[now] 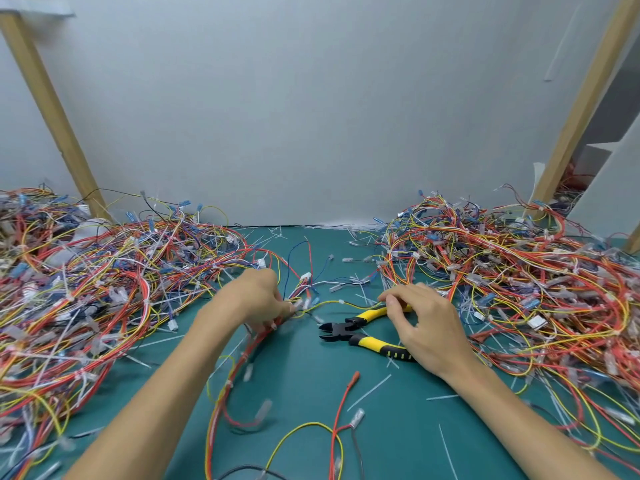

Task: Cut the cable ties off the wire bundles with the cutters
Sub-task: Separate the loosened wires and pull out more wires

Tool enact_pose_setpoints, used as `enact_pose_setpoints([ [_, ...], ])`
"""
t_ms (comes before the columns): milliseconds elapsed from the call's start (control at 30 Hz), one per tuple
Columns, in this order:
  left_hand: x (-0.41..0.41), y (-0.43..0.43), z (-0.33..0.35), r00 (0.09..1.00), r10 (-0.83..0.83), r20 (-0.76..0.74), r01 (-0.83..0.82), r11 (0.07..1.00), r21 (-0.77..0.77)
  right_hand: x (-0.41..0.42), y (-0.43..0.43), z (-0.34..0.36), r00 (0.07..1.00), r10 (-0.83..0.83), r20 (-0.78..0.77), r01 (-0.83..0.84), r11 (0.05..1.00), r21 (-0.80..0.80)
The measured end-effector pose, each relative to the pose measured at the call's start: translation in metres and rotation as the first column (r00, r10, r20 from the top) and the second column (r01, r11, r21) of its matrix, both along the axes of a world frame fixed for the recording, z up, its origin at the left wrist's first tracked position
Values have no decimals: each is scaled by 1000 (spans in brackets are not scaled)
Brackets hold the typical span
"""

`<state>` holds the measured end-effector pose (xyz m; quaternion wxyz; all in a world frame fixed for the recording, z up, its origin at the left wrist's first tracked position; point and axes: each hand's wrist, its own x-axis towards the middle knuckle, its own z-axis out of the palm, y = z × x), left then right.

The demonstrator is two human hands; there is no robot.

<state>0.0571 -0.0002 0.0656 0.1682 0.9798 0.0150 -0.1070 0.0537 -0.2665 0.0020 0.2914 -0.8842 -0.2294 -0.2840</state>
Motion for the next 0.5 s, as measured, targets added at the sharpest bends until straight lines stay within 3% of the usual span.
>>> enact_pose_setpoints([
  [133,-1,-4,-7,986,132,-103,-155,950,-270,1,0,-1,1000,-19,-9,19,1000,-24],
  [367,0,-16,-14,998,55,20,-54,998,-18,-1,1,1,1000,-27,-14,26,999,-38],
  [433,1,-15,-15,999,44,8,-44,998,-45,-1,1,1,999,-29,-19,28,999,-37],
  [500,2,-13,-16,998,39,-55,-50,976,-213,-1,1,1,999,-33,-8,32,999,-43],
])
